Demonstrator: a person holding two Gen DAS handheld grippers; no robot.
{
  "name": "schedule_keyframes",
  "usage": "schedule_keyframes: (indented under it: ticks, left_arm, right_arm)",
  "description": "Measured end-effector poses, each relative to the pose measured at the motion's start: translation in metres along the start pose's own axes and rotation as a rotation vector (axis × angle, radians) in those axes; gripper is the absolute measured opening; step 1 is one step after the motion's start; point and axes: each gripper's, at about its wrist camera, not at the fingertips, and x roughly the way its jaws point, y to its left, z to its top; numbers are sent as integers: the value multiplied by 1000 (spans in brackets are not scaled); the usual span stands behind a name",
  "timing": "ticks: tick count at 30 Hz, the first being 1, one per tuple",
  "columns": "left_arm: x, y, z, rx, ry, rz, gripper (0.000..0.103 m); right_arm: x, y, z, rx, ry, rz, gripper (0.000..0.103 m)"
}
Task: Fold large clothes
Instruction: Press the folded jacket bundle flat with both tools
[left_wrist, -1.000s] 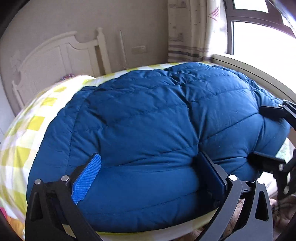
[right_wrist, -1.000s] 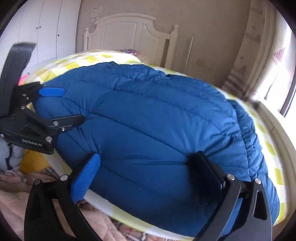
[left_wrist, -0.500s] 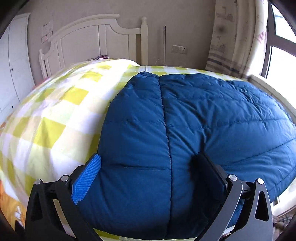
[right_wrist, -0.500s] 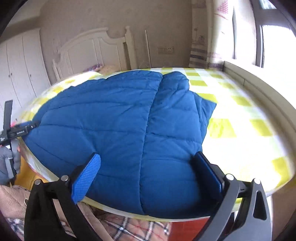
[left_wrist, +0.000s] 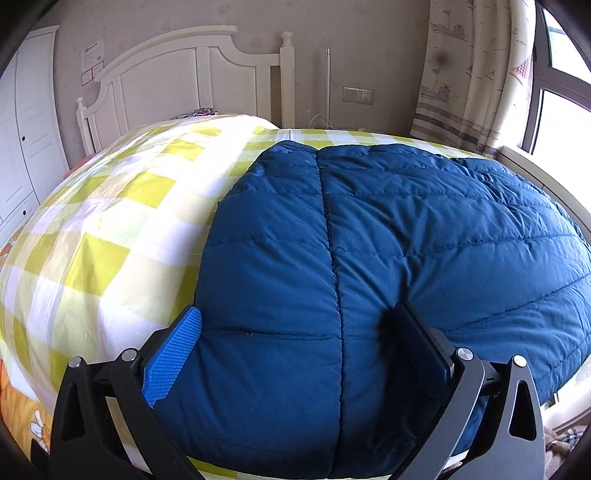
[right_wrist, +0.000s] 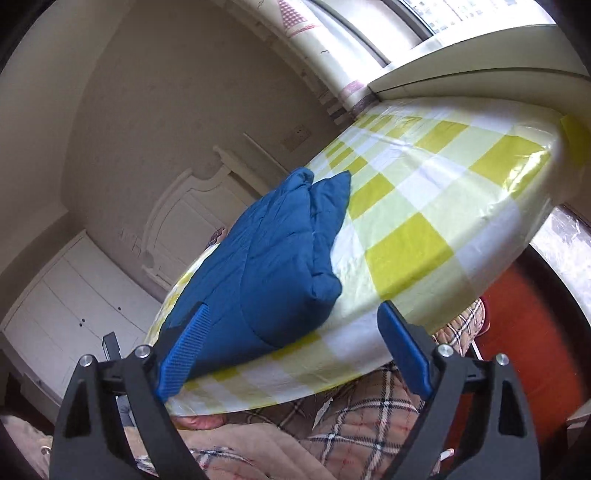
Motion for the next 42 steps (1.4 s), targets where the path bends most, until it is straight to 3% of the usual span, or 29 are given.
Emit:
schedule_keyframes:
  ticks: [8,15,17,20,24,32,36,42]
  left_arm:
    - [0,1,-1,0,-3,-4,99]
    - [-1,-1,-1,-4,-11,-1,99]
    - [0,-2,-1,-4,-10,0,99]
    - [0,-2,-1,0,-3,-2,99]
    - [-1,-3,-3,-3,-14,-5,99]
    - [-2,-3,-5,-2,-26,-14,99]
    - [-2,-2,-5,-2,-30,-16,99]
    - [-4,-6,1,-6,1,-6,99]
  right_arm:
    - [40,13,-7,-5,62,62,91]
    - [50,24,-12,4,111,102,91]
    - [55,31,-9,-12,146,72,91]
    - [58,53,-7,-109,231,-122,83]
    - [56,53,-12,-58,246,-100,82]
    - [65,76,4,-93,162,-10,81]
    - [97,68,3,-64,243,-121,82]
    - [122,66,11,-1,229,-105,86]
